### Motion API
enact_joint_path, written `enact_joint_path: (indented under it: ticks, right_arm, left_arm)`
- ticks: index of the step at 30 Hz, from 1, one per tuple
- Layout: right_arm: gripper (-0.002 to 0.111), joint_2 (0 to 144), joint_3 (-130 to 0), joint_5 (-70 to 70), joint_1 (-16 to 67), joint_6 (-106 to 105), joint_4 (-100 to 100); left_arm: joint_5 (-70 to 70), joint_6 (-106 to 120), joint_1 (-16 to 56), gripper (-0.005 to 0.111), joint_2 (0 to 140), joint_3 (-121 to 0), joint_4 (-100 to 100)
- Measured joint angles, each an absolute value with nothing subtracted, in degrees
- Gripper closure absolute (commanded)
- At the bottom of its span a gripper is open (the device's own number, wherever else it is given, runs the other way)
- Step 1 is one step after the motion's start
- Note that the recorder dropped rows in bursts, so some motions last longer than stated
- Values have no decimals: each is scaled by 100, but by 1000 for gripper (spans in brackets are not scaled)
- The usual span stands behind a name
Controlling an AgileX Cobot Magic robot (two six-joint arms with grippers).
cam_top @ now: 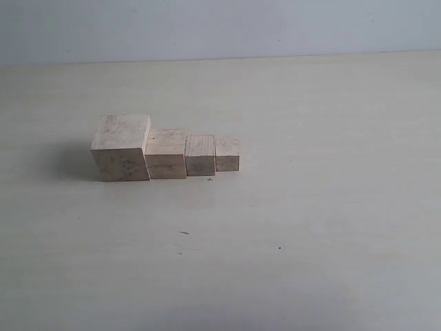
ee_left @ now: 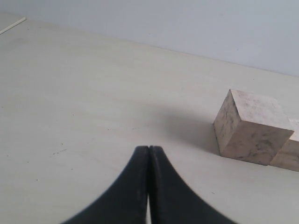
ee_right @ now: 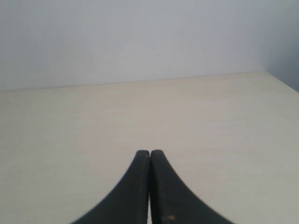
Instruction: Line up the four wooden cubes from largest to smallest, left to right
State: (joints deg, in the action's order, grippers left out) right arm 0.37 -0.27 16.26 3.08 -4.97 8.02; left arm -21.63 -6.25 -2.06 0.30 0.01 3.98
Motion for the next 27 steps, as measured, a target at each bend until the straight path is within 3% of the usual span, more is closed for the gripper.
enact_joint_path:
  ticks: [27]
  right_arm:
    - [108, 37, -27, 1960, 308, -585, 752]
  left_arm:
    - [-2163, -625, -206, 107, 30, 1, 398]
